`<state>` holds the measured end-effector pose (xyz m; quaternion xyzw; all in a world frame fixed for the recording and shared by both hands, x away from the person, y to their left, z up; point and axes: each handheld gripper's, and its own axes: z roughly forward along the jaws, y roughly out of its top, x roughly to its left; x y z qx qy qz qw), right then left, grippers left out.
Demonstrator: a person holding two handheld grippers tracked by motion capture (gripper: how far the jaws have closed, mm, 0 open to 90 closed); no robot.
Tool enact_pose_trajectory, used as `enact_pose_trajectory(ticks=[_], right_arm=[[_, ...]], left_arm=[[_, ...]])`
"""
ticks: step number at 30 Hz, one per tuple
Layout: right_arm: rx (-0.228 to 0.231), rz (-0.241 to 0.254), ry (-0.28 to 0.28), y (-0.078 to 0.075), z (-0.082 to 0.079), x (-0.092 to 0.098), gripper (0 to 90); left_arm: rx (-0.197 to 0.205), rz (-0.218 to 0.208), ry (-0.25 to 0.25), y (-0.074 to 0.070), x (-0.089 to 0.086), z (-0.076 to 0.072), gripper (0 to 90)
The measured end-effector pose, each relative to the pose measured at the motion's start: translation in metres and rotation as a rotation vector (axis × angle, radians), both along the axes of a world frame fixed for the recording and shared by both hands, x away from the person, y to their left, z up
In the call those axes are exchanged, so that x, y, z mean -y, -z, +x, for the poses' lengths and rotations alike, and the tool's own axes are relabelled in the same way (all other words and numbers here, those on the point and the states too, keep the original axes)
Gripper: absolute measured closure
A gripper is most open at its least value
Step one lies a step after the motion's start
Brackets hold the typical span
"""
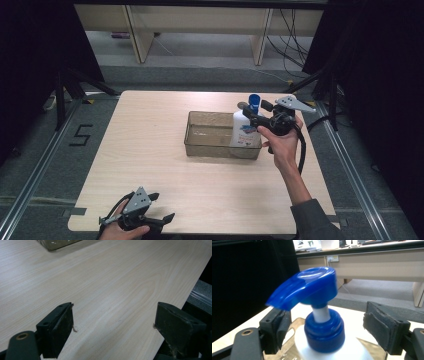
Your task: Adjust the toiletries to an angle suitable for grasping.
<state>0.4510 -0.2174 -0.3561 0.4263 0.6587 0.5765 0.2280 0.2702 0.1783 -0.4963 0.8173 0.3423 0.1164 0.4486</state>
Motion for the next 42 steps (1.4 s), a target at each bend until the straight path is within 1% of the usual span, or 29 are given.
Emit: enact_pose_trajectory(ticks=[2, 4, 5, 7, 9, 10, 12, 13, 14, 15, 16, 17, 19, 20, 21, 23, 24, 25, 26, 29, 30, 32, 34, 35, 37, 38, 39, 40, 42], right_arm=[[0.007, -0.007, -0.005, 0.0, -0.002, 0.0, 21.6], [-0.01, 0.003, 0.003, 0.0, -0.006, 0.0, 21.7], [0.002, -0.017, 0.002, 0.001, -0.005, 0.001, 21.9], [0.012, -0.01, -0.006, 0.002, -0.006, 0.001, 22.0], [0.009, -0.008, -0.002, 0.003, -0.008, 0.002, 22.0], [0.019, -0.001, -0.005, 0.003, -0.009, 0.003, 22.1], [0.024, -0.005, -0.01, 0.003, -0.012, 0.002, 22.1], [0.035, -0.018, -0.006, 0.003, -0.013, 0.003, 22.0], [0.031, -0.016, -0.004, 0.003, -0.016, 0.002, 21.9], [0.035, -0.012, -0.008, 0.003, -0.017, 0.003, 21.9], [0.031, -0.018, -0.008, 0.003, -0.019, 0.004, 21.6], [0.025, -0.005, -0.009, 0.004, -0.02, 0.003, 21.2], [0.04, 0.001, -0.015, 0.004, -0.023, 0.004, 20.8], [0.033, -0.002, -0.012, 0.004, -0.026, 0.004, 20.7], [0.05, -0.006, -0.018, 0.004, -0.026, 0.005, 20.8], [0.033, -0.001, -0.015, 0.004, -0.031, 0.005, 20.7], [0.043, -0.018, -0.012, 0.004, -0.032, 0.007, 20.7], [0.046, -0.005, -0.012, 0.004, -0.034, 0.007, 20.7], [0.037, 0.002, -0.018, 0.004, -0.036, 0.007, 20.8], [0.049, -0.016, -0.01, 0.005, -0.04, 0.007, 20.6], [0.045, -0.017, -0.009, 0.005, -0.042, 0.008, 20.7], [0.059, -0.014, -0.013, 0.007, -0.044, 0.008, 20.7], [0.055, -0.002, -0.013, 0.01, -0.046, 0.008, 20.8], [0.053, -0.016, -0.014, 0.012, -0.046, 0.009, 20.7], [0.045, -0.012, -0.01, 0.014, -0.047, 0.01, 20.7], [0.038, -0.021, -0.014, 0.014, -0.047, 0.012, 20.7], [0.031, -0.004, -0.01, 0.015, -0.049, 0.012, 20.7], [0.044, -0.006, -0.014, 0.015, -0.048, 0.013, 20.8], [0.038, -0.009, -0.008, 0.015, -0.05, 0.014, 20.7]], left_arm=[[0.0, 0.001, -0.001, 0.0, 0.0, 0.0, 14.9], [0.0, 0.0, -0.001, 0.0, 0.0, 0.0, 14.9], [0.001, 0.001, 0.0, 0.0, 0.0, 0.0, 14.9], [0.0, 0.001, -0.002, 0.0, 0.0, 0.0, 14.9], [0.001, 0.001, -0.001, 0.0, 0.0, 0.0, 14.9], [0.001, 0.0, -0.001, 0.0, 0.0, 0.0, 14.9], [-0.002, -0.007, -0.002, 0.0, 0.0, 0.0, 14.9], [-0.005, -0.005, -0.001, 0.0, 0.0, 0.0, 14.9], [0.001, 0.003, -0.001, 0.0, 0.0, 0.0, 14.9], [0.0, -0.006, 0.0, 0.0, 0.0, 0.0, 14.9], [0.001, 0.002, 0.001, 0.0, 0.0, 0.0, 14.9], [-0.002, -0.006, -0.004, 0.0, 0.0, 0.0, 14.9], [-0.005, -0.011, -0.006, 0.0, 0.001, 0.0, 14.9], [-0.005, -0.012, -0.005, 0.0, 0.001, 0.0, 14.9], [-0.005, -0.012, -0.005, 0.0, 0.001, 0.0, 14.9], [-0.005, -0.005, -0.002, 0.0, 0.0, 0.0, 14.9], [-0.004, -0.005, -0.002, 0.0, 0.0, 0.0, 14.9], [-0.002, -0.007, -0.004, 0.0, 0.0, 0.0, 14.9], [-0.005, -0.012, -0.005, 0.0, 0.001, 0.0, 14.9], [-0.004, -0.007, -0.003, 0.0, 0.0, 0.0, 14.9], [-0.004, -0.006, -0.003, 0.0, 0.0, 0.0, 14.9], [-0.005, -0.014, -0.003, 0.0, 0.0, 0.0, 14.9], [-0.003, -0.009, -0.001, 0.0, 0.0, 0.0, 14.9], [0.002, -0.003, -0.007, -0.001, 0.0, -0.001, 14.9], [0.002, -0.017, -0.003, -0.001, 0.0, -0.001, 14.9], [0.003, -0.019, -0.002, -0.001, 0.001, -0.001, 14.9], [-0.002, -0.015, -0.004, -0.001, 0.0, -0.001, 14.9], [-0.003, -0.016, 0.004, -0.001, 0.0, -0.001, 14.9], [-0.004, -0.017, 0.005, -0.001, 0.0, -0.001, 14.9]])
